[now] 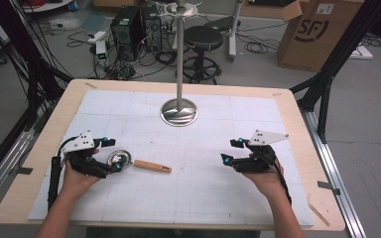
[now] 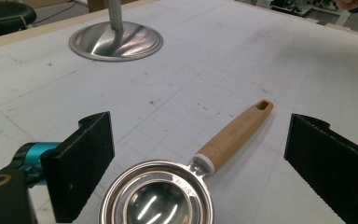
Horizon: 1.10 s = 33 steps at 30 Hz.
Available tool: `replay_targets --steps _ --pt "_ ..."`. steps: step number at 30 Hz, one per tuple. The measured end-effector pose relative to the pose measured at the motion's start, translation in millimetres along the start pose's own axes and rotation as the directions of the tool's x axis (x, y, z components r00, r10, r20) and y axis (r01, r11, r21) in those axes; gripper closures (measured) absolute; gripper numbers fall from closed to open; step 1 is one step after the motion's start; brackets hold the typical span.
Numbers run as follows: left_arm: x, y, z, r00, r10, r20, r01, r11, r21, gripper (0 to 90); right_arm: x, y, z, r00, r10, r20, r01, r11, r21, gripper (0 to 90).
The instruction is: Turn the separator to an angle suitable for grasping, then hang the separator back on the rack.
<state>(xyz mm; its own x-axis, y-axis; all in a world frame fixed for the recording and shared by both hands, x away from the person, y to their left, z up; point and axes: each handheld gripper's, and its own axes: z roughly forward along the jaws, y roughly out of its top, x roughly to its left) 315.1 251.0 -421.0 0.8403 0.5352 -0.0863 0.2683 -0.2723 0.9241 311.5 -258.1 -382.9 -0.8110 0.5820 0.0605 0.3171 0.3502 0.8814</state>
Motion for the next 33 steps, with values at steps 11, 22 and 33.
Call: replay_targets --steps 11,22,33 --pt "-0.6 0.4 0.9 0.9999 0.004 0.015 -0.004 1.0000 -0.008 8.8 -6.8 -4.9 -3.6 0.9993 0.017 0.032 -0.017 1.000 -0.013 24.6" --pt "0.7 1.0 1.0 0.9998 0.007 0.021 -0.006 0.9998 -0.019 8.8 -13.4 -10.9 -4.2 0.9966 0.063 0.052 -0.062 0.998 -0.034 19.4" --pt "0.5 3.1 4.7 0.9996 0.018 0.022 -0.018 0.9997 -0.015 8.8 -13.9 -10.7 -6.7 0.9969 0.057 0.055 -0.055 0.998 -0.040 19.4"
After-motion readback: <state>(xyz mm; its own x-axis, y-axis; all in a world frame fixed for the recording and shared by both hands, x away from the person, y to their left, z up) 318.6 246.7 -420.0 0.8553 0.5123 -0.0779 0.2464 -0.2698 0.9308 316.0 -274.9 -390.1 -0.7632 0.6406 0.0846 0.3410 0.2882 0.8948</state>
